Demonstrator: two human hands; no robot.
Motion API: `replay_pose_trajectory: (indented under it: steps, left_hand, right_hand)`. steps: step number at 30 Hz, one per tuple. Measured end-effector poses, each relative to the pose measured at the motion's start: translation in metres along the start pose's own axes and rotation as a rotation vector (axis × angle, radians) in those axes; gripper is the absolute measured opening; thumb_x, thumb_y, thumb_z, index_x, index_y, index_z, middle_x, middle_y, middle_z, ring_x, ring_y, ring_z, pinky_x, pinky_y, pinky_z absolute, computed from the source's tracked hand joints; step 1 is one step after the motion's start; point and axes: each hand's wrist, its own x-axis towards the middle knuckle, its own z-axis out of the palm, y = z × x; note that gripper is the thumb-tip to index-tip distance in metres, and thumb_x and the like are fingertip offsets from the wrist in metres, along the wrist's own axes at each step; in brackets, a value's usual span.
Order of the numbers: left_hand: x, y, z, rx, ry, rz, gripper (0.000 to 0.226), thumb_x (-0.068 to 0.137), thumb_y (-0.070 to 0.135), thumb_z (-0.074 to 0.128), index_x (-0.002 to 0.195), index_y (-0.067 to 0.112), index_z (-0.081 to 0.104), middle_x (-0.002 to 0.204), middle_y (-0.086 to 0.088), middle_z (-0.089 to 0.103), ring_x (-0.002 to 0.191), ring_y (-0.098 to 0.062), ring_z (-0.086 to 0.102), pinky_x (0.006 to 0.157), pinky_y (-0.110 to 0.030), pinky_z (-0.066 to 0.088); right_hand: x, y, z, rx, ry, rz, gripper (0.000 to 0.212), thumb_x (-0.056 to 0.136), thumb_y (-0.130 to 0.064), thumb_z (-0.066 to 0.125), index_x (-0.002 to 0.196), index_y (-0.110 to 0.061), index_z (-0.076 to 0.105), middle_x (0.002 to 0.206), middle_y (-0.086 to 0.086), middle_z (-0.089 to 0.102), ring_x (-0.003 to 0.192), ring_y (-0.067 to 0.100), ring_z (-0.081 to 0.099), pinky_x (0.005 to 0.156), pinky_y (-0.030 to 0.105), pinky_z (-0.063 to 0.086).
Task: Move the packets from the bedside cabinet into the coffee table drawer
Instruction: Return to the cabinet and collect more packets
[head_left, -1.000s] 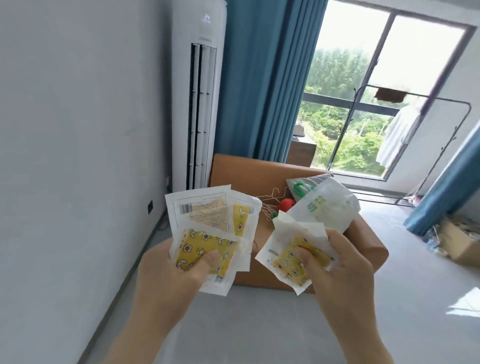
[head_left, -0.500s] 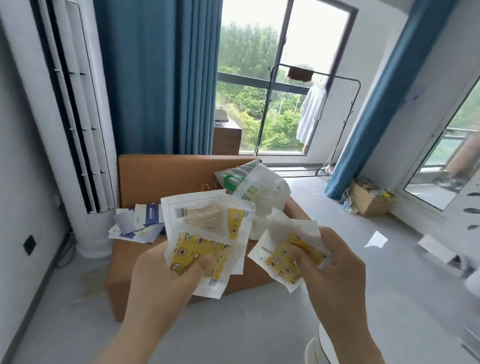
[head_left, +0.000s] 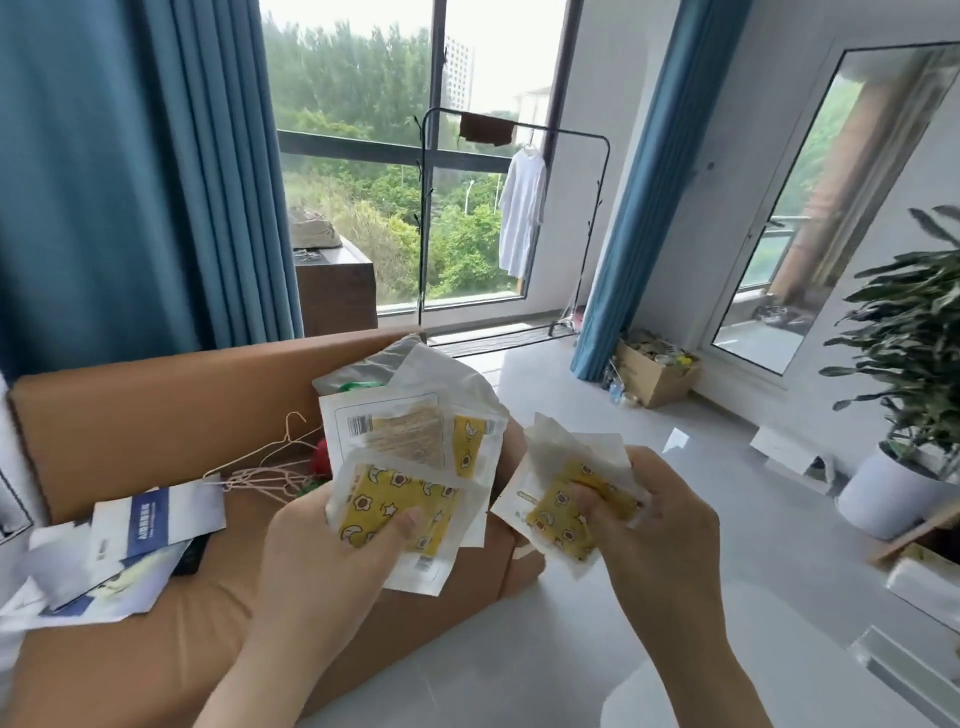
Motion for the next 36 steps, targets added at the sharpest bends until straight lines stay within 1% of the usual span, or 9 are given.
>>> replay_pose_trajectory:
  steps: [5,10,14,19,21,23,27,33,36]
  left_hand:
    - [0.096,-0.015,0.045,-0.025,-0.102,0.068,0.021,0.069,0.017,0.082,0.067,0.033,0.068,0.069,0.022,0.070,0.066,0.002,0.066,0.061,-0.029,0.052]
    - [0.185,-0.020,0.096,-0.021,-0.248,0.087,0.024,0.068,0.019,0.083,0.060,0.036,0.068,0.066,0.019,0.070,0.065,-0.005,0.066,0.065,-0.037,0.055]
    - [0.231,-0.027,0.150,-0.023,-0.360,0.116,0.031,0.069,0.017,0.082,0.056,0.039,0.065,0.061,0.027,0.066,0.064,0.002,0.065,0.055,-0.022,0.047]
    - [0.270,-0.033,0.226,-0.019,-0.489,0.126,0.023,0.069,0.015,0.082,0.058,0.030,0.068,0.063,0.024,0.068,0.063,0.005,0.063,0.049,-0.013,0.044]
    - [0.282,-0.031,0.259,-0.006,-0.522,0.136,0.017,0.066,0.027,0.084,0.062,0.032,0.069,0.065,0.025,0.068,0.064,0.005,0.063,0.051,-0.017,0.046]
    - [0.293,-0.028,0.295,0.002,-0.547,0.136,0.012,0.065,0.034,0.083,0.066,0.032,0.071,0.067,0.023,0.069,0.064,0.003,0.064,0.055,-0.026,0.050]
    - [0.311,-0.014,0.373,0.020,-0.631,0.171,0.012,0.071,0.019,0.081,0.072,0.026,0.072,0.068,0.028,0.067,0.068,0.007,0.063,0.051,-0.012,0.044]
    - [0.324,0.004,0.477,0.017,-0.745,0.165,0.015,0.073,0.017,0.079,0.069,0.027,0.069,0.065,0.023,0.069,0.063,0.003,0.065,0.054,-0.020,0.045]
    - [0.334,0.009,0.524,0.049,-0.810,0.197,0.015,0.074,0.018,0.077,0.066,0.028,0.068,0.064,0.023,0.068,0.062,0.003,0.064,0.051,-0.017,0.043]
  right_hand:
    - [0.071,0.036,0.027,-0.065,0.066,0.035,0.031,0.076,-0.010,0.074,0.082,-0.039,0.064,0.084,-0.015,0.067,0.082,0.009,0.062,0.067,0.027,0.051]
    - [0.134,0.064,0.042,-0.170,0.159,0.087,0.032,0.076,-0.009,0.075,0.079,-0.038,0.062,0.078,-0.014,0.066,0.076,0.006,0.059,0.062,0.013,0.045]
    - [0.169,0.097,0.037,-0.234,0.230,0.166,0.024,0.077,-0.009,0.075,0.080,-0.030,0.063,0.077,-0.009,0.065,0.075,0.012,0.059,0.065,0.029,0.052]
    - [0.207,0.148,0.012,-0.334,0.319,0.213,0.023,0.077,-0.009,0.076,0.080,-0.027,0.062,0.075,-0.010,0.064,0.072,0.011,0.058,0.063,0.026,0.050]
    - [0.224,0.170,-0.002,-0.354,0.349,0.231,0.024,0.077,-0.009,0.076,0.079,-0.027,0.061,0.074,-0.011,0.063,0.071,0.010,0.058,0.061,0.022,0.048]
    - [0.241,0.191,-0.017,-0.347,0.369,0.249,0.023,0.077,-0.009,0.076,0.082,-0.028,0.063,0.077,-0.012,0.065,0.074,0.010,0.060,0.064,0.026,0.052]
    - [0.277,0.231,-0.055,-0.358,0.410,0.296,0.023,0.078,-0.009,0.075,0.086,-0.028,0.064,0.079,-0.015,0.066,0.074,0.009,0.062,0.067,0.037,0.055]
    - [0.322,0.285,-0.110,-0.412,0.433,0.341,0.027,0.079,-0.009,0.074,0.091,-0.031,0.066,0.081,-0.016,0.068,0.078,0.005,0.064,0.068,0.034,0.057]
    - [0.342,0.314,-0.130,-0.426,0.454,0.374,0.025,0.079,-0.010,0.074,0.090,-0.030,0.066,0.080,-0.015,0.068,0.077,0.005,0.064,0.067,0.035,0.057]
